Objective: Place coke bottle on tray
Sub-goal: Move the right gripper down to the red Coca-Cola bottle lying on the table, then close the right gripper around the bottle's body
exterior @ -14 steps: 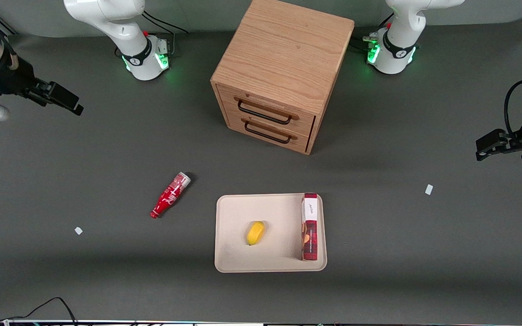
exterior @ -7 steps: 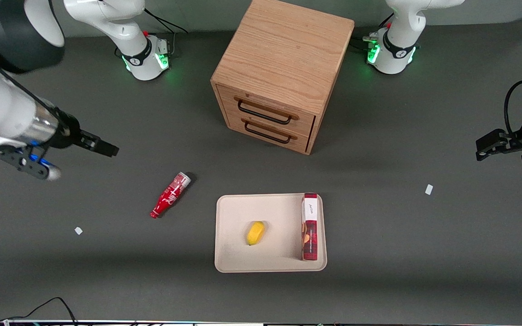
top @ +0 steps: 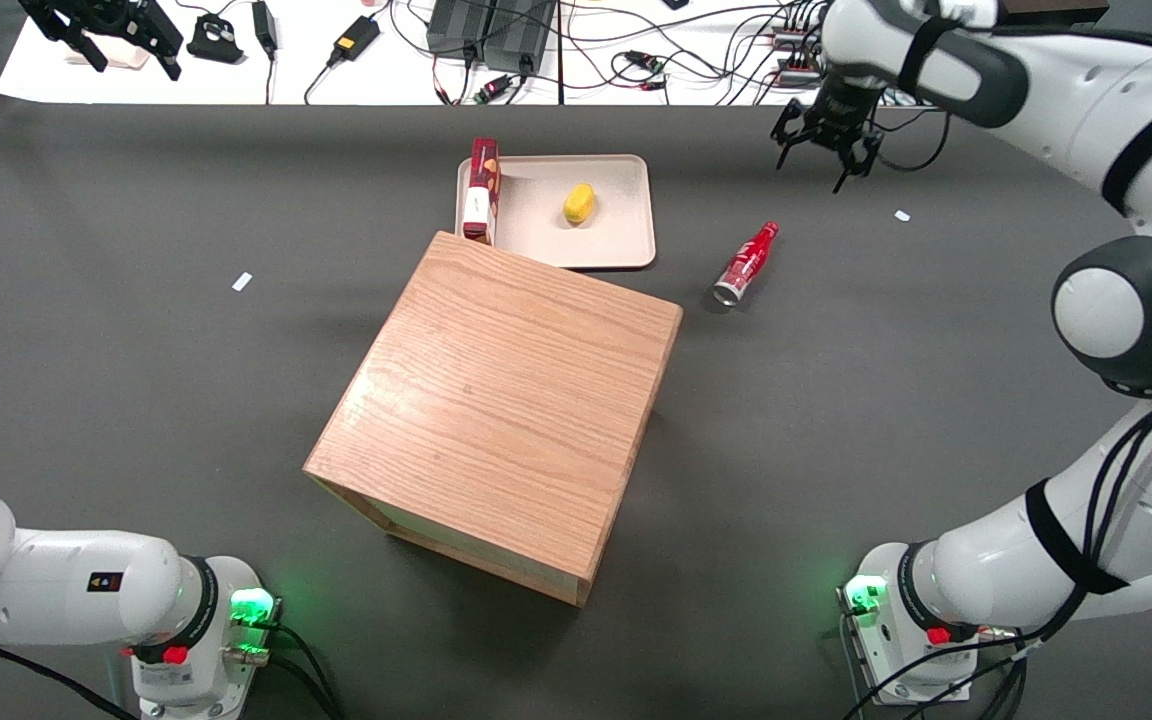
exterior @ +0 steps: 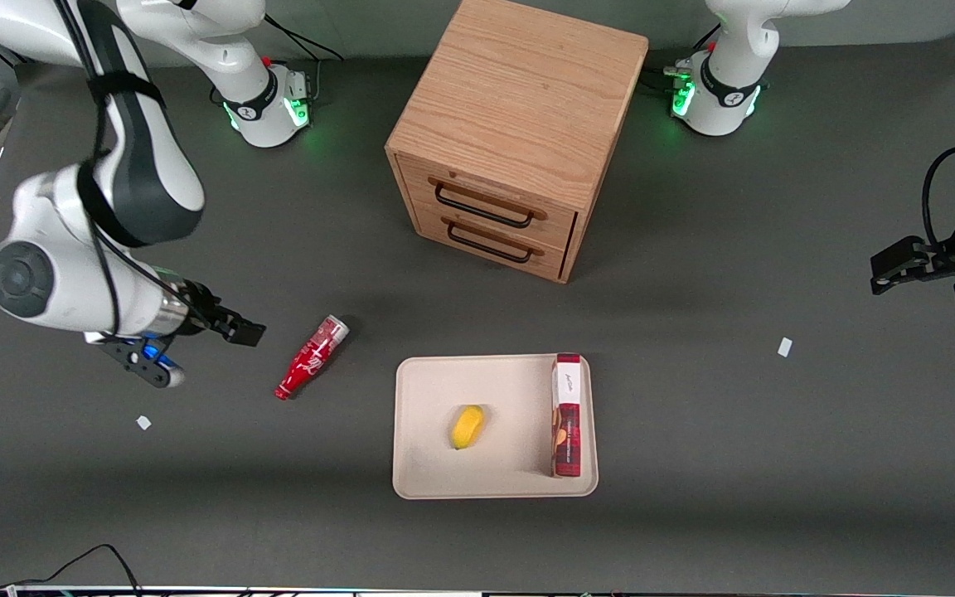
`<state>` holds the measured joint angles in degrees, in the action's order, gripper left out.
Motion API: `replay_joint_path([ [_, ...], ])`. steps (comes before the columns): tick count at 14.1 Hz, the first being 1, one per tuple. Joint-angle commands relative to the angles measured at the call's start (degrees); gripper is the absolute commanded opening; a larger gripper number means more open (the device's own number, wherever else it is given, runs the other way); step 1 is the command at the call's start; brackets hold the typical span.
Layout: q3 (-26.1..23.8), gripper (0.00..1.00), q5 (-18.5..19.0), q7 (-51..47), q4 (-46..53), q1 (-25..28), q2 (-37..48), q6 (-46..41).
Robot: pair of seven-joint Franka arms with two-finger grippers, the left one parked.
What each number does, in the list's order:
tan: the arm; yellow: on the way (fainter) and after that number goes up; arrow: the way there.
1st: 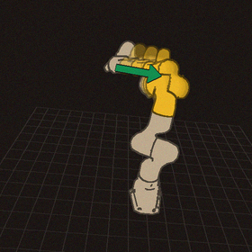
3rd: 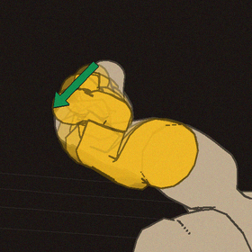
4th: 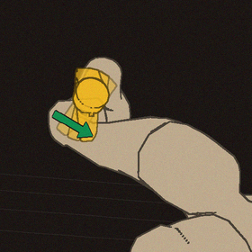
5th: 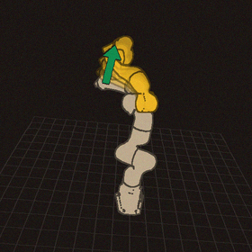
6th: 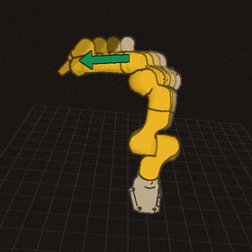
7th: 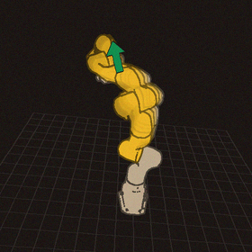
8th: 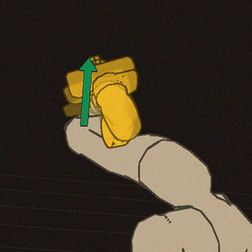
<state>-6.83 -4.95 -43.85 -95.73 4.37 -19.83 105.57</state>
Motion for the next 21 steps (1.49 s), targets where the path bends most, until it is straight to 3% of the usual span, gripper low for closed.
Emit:
replay_joint_path([
  [1, -0.73, 1.00, 0.03, -3.96, -2.43, 0.64, -3.71, 7.78],
  [6, -1.60, 1.00, 3.81, -7.03, -10.42, 1.43, -9.17, 24.48],
  [13, -1.87, 1.00, 5.22, -7.92, -15.27, 1.61, -13.03, 35.57],
  [14, -1.87, 0.83, 5.30, -7.83, -15.27, 1.52, -13.56, 35.85],
  [15, -1.87, 0.39, 5.30, -7.74, -15.19, 1.52, -14.00, 35.76],
  [16, -1.87, 0.00, 5.30, -7.22, -15.18, 1.52, -14.01, 35.76],
  [21, -1.96, 0.00, 5.74, -4.94, -14.57, 1.43, -11.91, 33.84],
])
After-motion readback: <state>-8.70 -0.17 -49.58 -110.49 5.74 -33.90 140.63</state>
